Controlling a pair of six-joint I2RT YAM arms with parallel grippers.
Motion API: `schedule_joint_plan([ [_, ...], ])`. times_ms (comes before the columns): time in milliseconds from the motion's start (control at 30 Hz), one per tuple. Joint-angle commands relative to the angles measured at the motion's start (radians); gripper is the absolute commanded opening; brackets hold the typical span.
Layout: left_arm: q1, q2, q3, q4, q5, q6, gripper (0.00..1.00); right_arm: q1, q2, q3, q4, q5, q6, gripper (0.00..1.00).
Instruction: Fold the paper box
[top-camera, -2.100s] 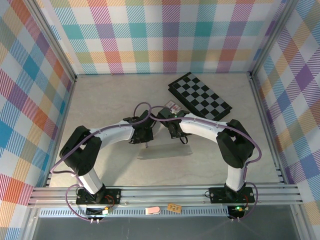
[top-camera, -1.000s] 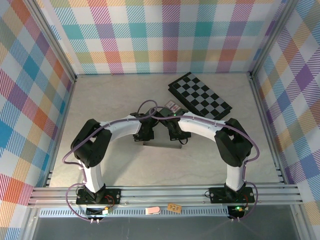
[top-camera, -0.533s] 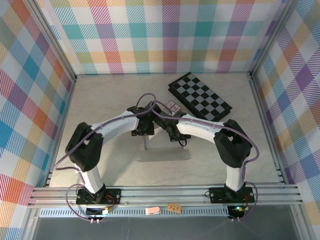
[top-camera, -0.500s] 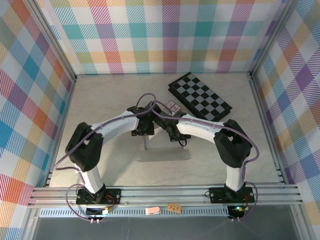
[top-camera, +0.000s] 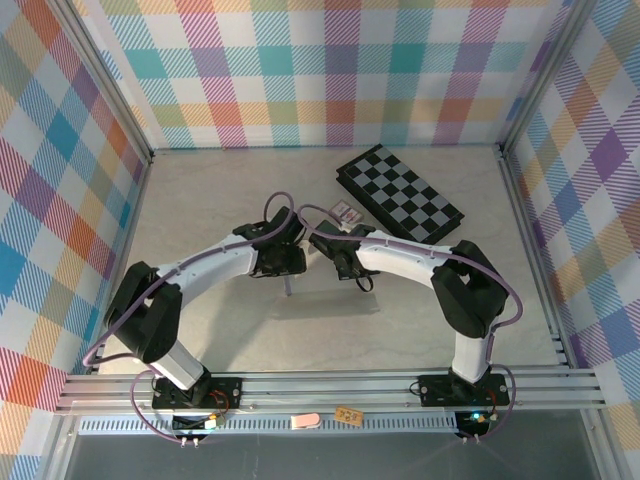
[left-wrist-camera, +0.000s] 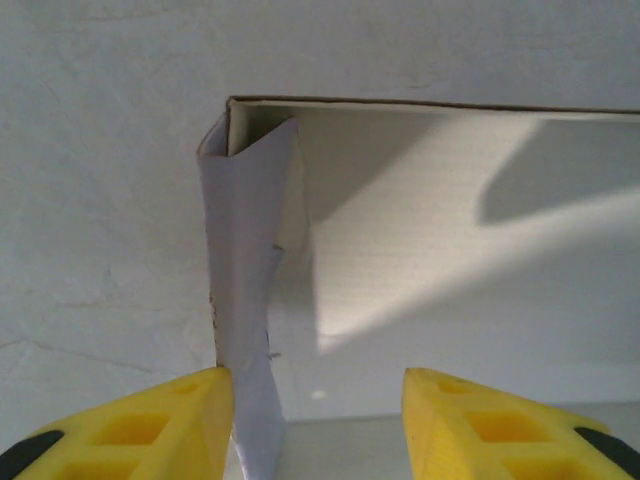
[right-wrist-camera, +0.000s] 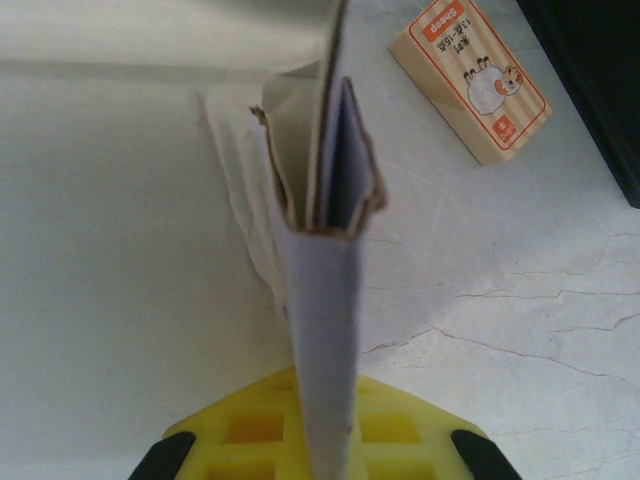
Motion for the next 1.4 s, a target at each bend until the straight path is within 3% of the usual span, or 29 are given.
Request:
schedule_joint_plan([
  [0,0.013,0.033,-0.010,0.012,-0.030,0.049,0.46,0.007,-0.023,-0.014,0.001,0.006,-0.012,0.00],
  [233,0.018,0.012,-0.030,0.014,-0.111,0.080,0.43,0.007,-0.027,-0.027,-0.004,-0.002,-0.007,0.00],
  [467,0.002,-0.134,-0.026,0.034,0.031,0.030,0.48,0.006,-0.012,-0.008,-0.020,-0.004,-0.004,0.00],
  [633,0.008,-0.204,-0.039,-0.033,0.010,0.005,0.49,0.006,-0.006,-0.005,-0.023,-0.006,0.003,0.00],
  [800,0.042,-0.149,-0.077,-0.054,-0.002,0.036,0.50,0.006,-0.007,-0.005,-0.022,-0.013,0.003,0.00],
  [1033,0.048,-0.003,-0.079,0.062,0.001,0.047,0.51,0.006,-0.017,-0.012,-0.022,-0.016,0.002,0.00],
  [1367,0.048,0.067,-0.052,0.099,-0.065,0.092,0.38,0.005,-0.018,-0.017,-0.015,-0.025,-0.001,0.00],
])
